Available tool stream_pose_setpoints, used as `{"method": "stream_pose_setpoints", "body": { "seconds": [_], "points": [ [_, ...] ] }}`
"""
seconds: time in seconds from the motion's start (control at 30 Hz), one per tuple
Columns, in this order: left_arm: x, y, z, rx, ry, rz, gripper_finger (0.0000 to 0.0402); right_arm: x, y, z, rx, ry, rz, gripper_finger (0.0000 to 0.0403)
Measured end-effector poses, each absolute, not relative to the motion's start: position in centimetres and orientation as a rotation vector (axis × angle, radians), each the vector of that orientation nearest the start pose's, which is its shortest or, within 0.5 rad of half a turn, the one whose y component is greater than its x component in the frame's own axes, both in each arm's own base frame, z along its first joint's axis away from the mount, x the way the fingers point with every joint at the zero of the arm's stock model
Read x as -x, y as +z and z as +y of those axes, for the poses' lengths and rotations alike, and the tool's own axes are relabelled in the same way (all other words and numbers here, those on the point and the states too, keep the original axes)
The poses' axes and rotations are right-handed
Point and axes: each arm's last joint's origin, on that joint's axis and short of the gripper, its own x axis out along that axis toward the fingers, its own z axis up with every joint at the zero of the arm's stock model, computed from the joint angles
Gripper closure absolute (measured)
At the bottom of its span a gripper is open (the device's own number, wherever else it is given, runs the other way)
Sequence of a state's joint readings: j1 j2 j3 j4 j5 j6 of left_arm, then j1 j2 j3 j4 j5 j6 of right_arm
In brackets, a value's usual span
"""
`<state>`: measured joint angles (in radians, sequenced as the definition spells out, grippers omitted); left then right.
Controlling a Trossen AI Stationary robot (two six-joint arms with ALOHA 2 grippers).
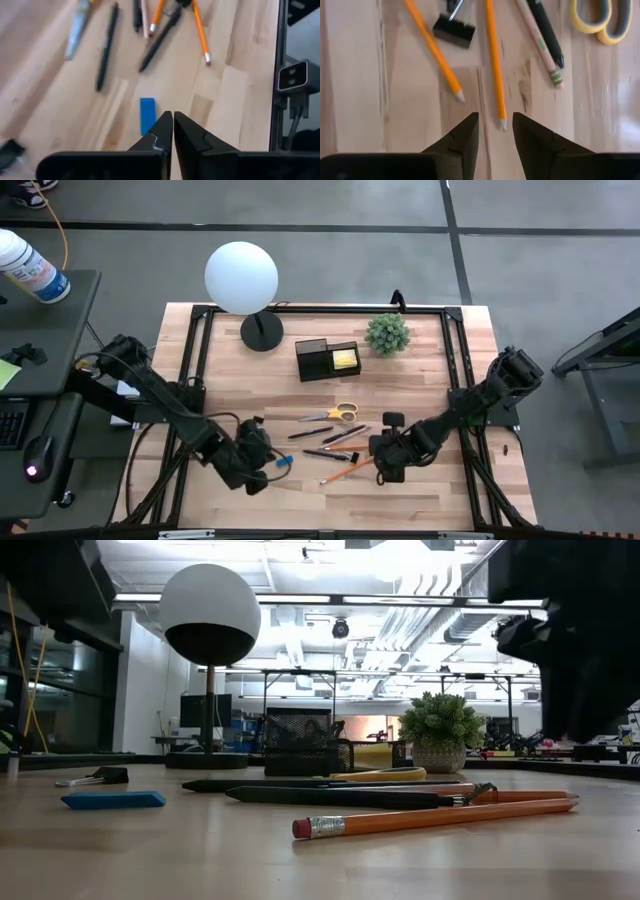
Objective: Pick and place office supplies into organizer
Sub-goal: Put the eraser into the desk organizer
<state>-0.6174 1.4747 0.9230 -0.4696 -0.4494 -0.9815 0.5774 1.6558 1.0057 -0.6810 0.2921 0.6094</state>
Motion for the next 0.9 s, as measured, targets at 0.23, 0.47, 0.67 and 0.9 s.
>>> {"method": "stream_pose_setpoints", "body": {
  "seconds": [0.23, 0.47, 0.67, 0.9],
  "points": [
    [-24.9, 18.1, -16.2, 0.352, 0.282, 0.922, 0.0362, -26.4, 17.5, 15.0, 0.002, -0.198, 1.082, 0.0284],
    [-25.5, 16.4, -16.5, 0.308, 0.298, 0.942, 0.0296, -27.5, 17.8, 14.5, -0.052, -0.214, 1.015, 0.0284],
    [-26.1, 15.1, -15.9, 0.288, 0.346, 0.965, 0.0244, -28.0, 17.9, 13.8, -0.072, -0.243, 0.99, 0.0284],
    [-27.4, 14.0, -15.0, 0.331, 0.37, 0.966, 0.0205, -28.3, 18.0, 13.7, -0.088, -0.242, 0.971, 0.0284]
  ]
}}
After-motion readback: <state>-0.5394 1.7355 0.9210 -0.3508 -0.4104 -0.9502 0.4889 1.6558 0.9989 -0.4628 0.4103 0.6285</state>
